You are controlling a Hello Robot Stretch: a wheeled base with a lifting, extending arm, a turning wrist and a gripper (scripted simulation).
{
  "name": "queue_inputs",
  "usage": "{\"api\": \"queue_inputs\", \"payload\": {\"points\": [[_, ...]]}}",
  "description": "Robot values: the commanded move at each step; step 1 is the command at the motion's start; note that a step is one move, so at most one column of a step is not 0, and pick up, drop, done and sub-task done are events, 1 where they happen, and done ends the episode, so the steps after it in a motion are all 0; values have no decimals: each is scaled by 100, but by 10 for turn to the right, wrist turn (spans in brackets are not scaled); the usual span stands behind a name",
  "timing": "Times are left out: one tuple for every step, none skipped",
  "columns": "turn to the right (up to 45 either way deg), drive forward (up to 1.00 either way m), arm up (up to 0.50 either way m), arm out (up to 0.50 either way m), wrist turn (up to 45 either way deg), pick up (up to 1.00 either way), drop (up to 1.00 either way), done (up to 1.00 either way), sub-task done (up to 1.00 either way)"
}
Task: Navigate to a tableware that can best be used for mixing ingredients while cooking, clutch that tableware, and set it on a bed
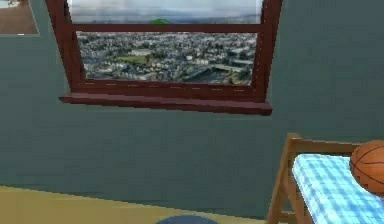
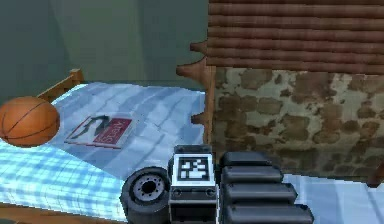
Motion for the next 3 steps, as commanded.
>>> {"api": "queue_inputs", "payload": {"points": [[450, 0, 0, 0, 0, 0, 0, 0, 0], [30, 0, 0, 0, 0, 0, 0, 0, 0], [-450, 0, 0, 0, 0, 0, 0, 0, 0]]}}
